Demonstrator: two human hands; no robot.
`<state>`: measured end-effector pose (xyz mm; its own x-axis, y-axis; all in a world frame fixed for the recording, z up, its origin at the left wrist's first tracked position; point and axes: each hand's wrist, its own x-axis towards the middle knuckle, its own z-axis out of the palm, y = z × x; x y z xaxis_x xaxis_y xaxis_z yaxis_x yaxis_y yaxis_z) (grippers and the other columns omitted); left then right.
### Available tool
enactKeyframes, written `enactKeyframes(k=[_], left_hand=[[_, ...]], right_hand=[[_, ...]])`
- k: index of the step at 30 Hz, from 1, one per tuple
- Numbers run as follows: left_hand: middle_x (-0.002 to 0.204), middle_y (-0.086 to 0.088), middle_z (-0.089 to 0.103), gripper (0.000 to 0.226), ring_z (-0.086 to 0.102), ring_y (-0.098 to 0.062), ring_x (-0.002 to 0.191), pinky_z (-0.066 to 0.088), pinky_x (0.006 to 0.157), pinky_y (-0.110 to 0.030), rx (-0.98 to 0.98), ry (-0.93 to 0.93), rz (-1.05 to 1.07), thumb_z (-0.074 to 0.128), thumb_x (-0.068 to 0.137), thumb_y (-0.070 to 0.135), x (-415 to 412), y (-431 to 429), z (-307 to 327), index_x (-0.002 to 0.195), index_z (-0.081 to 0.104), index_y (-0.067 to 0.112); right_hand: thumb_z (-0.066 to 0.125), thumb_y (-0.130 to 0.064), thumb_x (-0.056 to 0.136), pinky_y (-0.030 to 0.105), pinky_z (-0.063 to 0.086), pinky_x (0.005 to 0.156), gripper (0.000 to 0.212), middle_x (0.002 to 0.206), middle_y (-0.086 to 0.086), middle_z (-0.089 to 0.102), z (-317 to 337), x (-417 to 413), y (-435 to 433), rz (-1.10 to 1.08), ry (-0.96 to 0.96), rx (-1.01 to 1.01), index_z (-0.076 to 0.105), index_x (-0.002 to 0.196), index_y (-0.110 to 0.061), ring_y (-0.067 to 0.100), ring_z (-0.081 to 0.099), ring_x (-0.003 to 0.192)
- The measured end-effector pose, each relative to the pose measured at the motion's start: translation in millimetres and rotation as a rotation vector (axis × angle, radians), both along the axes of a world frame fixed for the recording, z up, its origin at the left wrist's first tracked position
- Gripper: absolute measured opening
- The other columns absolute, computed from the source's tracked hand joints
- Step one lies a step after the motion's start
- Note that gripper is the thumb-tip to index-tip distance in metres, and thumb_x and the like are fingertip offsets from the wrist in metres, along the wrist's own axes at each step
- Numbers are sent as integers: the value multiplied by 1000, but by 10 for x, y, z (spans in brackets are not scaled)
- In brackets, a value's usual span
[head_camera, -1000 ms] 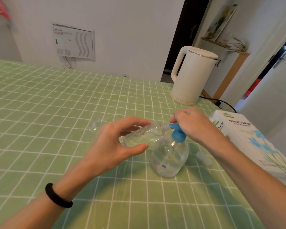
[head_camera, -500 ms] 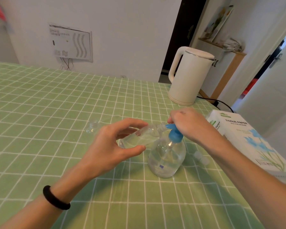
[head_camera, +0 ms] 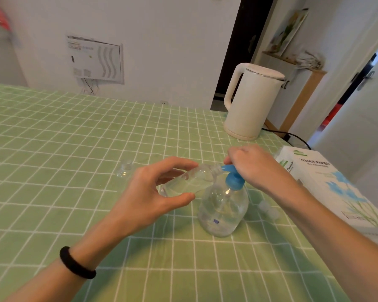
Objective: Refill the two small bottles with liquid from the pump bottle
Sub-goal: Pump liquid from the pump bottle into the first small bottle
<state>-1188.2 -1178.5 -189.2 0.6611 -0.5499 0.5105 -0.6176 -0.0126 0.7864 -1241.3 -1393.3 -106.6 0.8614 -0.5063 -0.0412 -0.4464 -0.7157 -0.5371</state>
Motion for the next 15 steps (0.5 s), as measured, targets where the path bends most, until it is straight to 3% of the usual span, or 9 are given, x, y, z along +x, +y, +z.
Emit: enactKeyframes(k=[2, 8, 11, 15], left_hand=[[123, 22, 74, 56, 73, -5, 113, 56, 103, -26, 5, -15, 0, 92, 79, 10, 3, 10, 2, 126, 71, 31], [125, 24, 73, 51, 72, -4, 114, 56, 103, -24, -10, -5, -27, 81, 77, 38, -23, -18, 29, 127, 70, 34], [125, 24, 73, 51, 72, -4, 114, 55, 102, -22, -15, -1, -30, 84, 78, 35, -16, -24, 15, 127, 70, 34], [124, 23, 73, 56, 72, -3, 114, 55, 101, -19, -11, -10, -10, 92, 79, 12, 4, -17, -7, 126, 70, 33]], right_hand=[[40, -35, 94, 49, 50, 98, 48, 115, 17, 73, 13, -4, -14, 3, -8, -11, 72, 111, -3, 37, 65, 109], [41, -35, 90, 48, 53, 95, 49, 113, 16, 75, 102, -26, -31, 4, -53, -50, 74, 108, -4, 36, 68, 107], [40, -34, 89, 51, 50, 99, 50, 118, 17, 73, 70, -7, -23, -5, -57, -13, 72, 111, -2, 38, 65, 112], [40, -34, 91, 51, 50, 98, 49, 115, 16, 73, 23, 4, 7, 7, 2, 7, 72, 111, -4, 37, 65, 109]])
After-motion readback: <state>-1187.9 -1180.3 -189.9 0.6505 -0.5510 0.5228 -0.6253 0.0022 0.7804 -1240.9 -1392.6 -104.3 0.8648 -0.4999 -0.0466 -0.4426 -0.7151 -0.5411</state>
